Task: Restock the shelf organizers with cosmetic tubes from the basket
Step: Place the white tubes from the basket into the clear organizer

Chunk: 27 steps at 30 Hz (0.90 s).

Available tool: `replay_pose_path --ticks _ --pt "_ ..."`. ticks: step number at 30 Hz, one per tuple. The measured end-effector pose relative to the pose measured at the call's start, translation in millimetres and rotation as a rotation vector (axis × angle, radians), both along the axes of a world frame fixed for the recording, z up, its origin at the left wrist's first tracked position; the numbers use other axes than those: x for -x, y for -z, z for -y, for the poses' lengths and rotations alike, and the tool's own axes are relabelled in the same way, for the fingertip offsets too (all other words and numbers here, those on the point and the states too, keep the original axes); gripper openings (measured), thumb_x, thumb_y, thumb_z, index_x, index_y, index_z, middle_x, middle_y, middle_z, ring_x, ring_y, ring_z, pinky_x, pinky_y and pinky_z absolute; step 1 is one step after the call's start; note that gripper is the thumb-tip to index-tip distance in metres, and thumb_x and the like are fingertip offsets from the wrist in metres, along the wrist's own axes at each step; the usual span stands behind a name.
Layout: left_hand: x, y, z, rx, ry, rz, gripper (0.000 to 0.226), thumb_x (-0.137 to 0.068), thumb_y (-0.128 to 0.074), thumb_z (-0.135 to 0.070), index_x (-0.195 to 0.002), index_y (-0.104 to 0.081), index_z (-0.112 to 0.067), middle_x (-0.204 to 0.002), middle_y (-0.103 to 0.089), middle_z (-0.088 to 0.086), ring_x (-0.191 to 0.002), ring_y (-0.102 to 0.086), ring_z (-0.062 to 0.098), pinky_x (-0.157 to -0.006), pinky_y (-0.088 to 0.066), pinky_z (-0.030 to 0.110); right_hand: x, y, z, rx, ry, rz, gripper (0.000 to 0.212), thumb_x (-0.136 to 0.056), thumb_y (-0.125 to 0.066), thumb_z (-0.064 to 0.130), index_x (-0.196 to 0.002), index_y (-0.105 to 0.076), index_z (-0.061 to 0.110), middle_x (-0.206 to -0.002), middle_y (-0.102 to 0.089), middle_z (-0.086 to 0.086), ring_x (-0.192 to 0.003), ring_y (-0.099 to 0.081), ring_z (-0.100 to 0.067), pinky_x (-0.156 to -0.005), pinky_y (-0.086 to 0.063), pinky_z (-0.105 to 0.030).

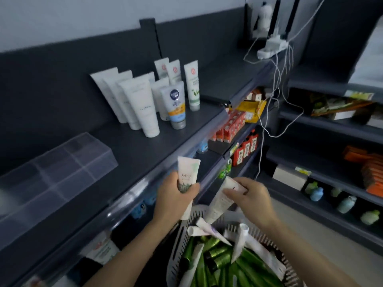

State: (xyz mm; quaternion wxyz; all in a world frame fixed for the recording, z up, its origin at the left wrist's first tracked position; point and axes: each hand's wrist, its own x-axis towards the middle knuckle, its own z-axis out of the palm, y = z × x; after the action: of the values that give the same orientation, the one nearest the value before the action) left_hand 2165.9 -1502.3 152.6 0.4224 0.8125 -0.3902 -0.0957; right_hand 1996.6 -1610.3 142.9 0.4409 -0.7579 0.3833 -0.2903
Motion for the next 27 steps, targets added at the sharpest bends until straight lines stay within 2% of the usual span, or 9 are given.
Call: replay_pose_path --ticks 4,6,7,11,14,17,21,25,27 --pt "-15.8 -57.3 -12.2 0.158 -0.074 0.008 0.033 -0.076 -0.073 -0.035 -0.083 -0.048 -0.015 -0.079 -0.059 -0.004 -0.071 -0.058 0.008 -0.057 -0.046 0.027 -32.0 -61.5 -7.2 0.083 -0.025 0.147 0.008 -0.081 -0.072 0.019 -0.078 -0.067 0.025 -0.062 -0.063 0.001 -0.055 -0.054 -0.008 -0.051 -0.041 -0.025" --pt "-32.9 -83.9 -31.7 0.256 -0.108 0.013 0.032 -0.078 -0.071 -0.038 -0.084 -0.048 -0.016 -0.079 -0.059 -0.004 -0.07 -0.057 0.007 -0.055 -0.044 0.023 -57.2 -92.0 -16.0 0.118 -0.096 0.212 0.003 -0.082 -0.071 0.018 -0.081 -0.069 0.019 -0.069 -0.066 -0.006 -0.064 -0.061 -0.02 -0.057 -0.047 -0.034" --pt "-33.4 -90.9 -31.4 0.262 -0.09 0.019 0.031 -0.08 -0.068 -0.04 -0.085 -0.048 -0.017 -0.079 -0.059 -0.005 -0.07 -0.057 0.006 -0.056 -0.044 0.022 -60.3 -101.1 -15.2 0.119 -0.092 0.229 0.002 -0.082 -0.071 0.018 -0.082 -0.069 0.018 -0.071 -0.068 -0.006 -0.065 -0.062 -0.02 -0.058 -0.048 -0.035" --pt "-65.0 -127.1 -70.8 0.316 -0.183 0.149 0.024 -0.089 -0.055 -0.043 -0.085 -0.045 -0.022 -0.082 -0.059 -0.007 -0.073 -0.058 0.007 -0.062 -0.049 0.031 -108.4 -141.6 -34.4 0.135 -0.204 0.352 0.006 -0.082 -0.071 0.016 -0.082 -0.069 0.021 -0.072 -0.068 0.001 -0.062 -0.059 -0.005 -0.055 -0.047 -0.022" --pt "-95.8 -151.6 -105.7 0.324 -0.288 0.257 0.025 -0.091 -0.055 -0.039 -0.083 -0.042 -0.019 -0.079 -0.056 -0.003 -0.07 -0.055 0.012 -0.06 -0.045 0.032 -151.2 -162.1 -58.8 0.158 -0.273 0.375 0.002 -0.083 -0.07 0.018 -0.085 -0.07 0.016 -0.074 -0.068 -0.002 -0.068 -0.06 -0.013 -0.062 -0.048 -0.034" --pt "-123.6 -175.3 -134.5 0.293 -0.39 0.314 0.026 -0.089 -0.059 -0.036 -0.088 -0.043 -0.016 -0.08 -0.055 -0.005 -0.071 -0.056 0.011 -0.059 -0.045 0.03 -190.6 -175.4 -79.0 0.17 -0.315 0.405 0.01 -0.083 -0.069 0.019 -0.082 -0.068 0.009 -0.07 -0.066 -0.006 -0.064 -0.058 -0.017 -0.058 -0.048 -0.036" --pt "-160.3 -209.2 -168.5 0.191 -0.429 0.31 0.029 -0.079 -0.068 -0.031 -0.095 -0.051 -0.014 -0.087 -0.06 -0.004 -0.08 -0.059 0.012 -0.067 -0.052 0.034 -235.0 -196.4 -103.3 0.152 -0.379 0.433 0.008 -0.082 -0.069 0.02 -0.076 -0.065 0.016 -0.063 -0.062 0.001 -0.057 -0.054 -0.012 -0.053 -0.043 -0.029" --pt "-189.7 -235.7 -191.3 -0.013 -0.399 0.411 0.026 -0.068 -0.077 -0.029 -0.076 -0.056 -0.015 -0.075 -0.06 -0.003 -0.07 -0.058 0.012 -0.056 -0.046 0.028 -268.6 -211.2 -122.1 0.169 -0.394 0.443 0.006 -0.083 -0.067 0.02 -0.082 -0.067 0.014 -0.074 -0.068 0.001 -0.068 -0.062 -0.012 -0.058 -0.049 -0.026" --pt "-203.0 -241.5 -197.3 -0.082 -0.402 0.434 0.024 -0.067 -0.077 -0.031 -0.073 -0.06 -0.016 -0.073 -0.062 -0.003 -0.07 -0.06 0.013 -0.06 -0.048 0.031 -283.5 -212.3 -128.0 0.199 -0.388 0.405 0.008 -0.083 -0.066 0.021 -0.087 -0.068 0.014 -0.078 -0.069 0.002 -0.073 -0.065 -0.011 -0.059 -0.052 -0.025"
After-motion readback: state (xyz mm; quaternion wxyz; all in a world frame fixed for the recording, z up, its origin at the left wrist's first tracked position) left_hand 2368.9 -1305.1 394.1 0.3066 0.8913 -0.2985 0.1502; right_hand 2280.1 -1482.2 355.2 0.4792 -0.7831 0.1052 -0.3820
